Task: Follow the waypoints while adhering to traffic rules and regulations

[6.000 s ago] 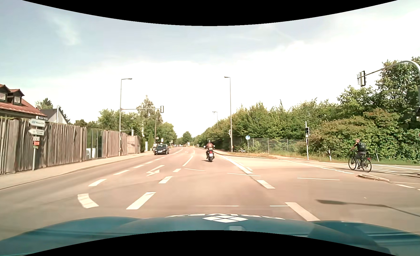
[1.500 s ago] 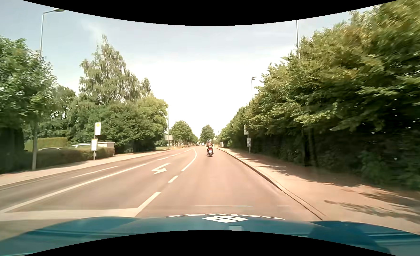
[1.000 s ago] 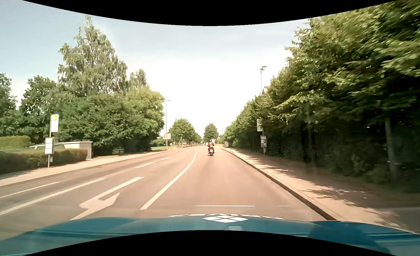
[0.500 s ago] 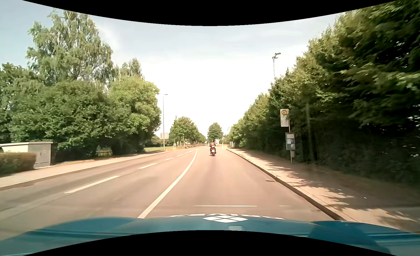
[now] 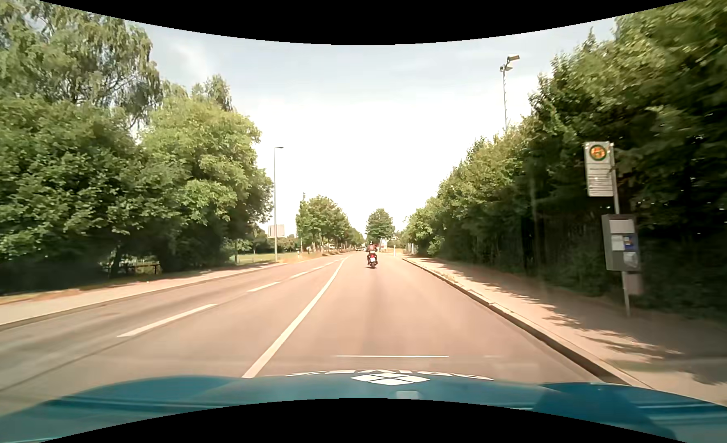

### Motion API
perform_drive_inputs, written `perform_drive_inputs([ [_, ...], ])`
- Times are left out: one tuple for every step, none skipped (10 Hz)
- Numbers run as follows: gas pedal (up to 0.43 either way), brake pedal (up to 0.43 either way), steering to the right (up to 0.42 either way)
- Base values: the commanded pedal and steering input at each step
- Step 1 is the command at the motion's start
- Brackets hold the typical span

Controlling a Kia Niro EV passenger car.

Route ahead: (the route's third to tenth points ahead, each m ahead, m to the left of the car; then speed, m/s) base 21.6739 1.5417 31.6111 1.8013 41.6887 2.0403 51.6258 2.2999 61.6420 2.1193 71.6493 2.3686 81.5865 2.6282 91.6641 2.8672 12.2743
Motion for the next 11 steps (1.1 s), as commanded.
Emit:
perform_drive_inputs([
  [0.079,0.0,-0.017],
  [0.079,0.0,-0.016],
  [0.079,0.0,-0.016],
  [0.079,0.0,-0.014],
  [0.079,0.0,-0.012],
  [0.079,0.0,-0.011],
  [0.079,0.0,-0.011],
  [0.079,0.0,-0.01],
  [0.079,0.0,-0.01],
  [0.079,0.0,-0.009],
  [0.079,0.0,-0.009],
])
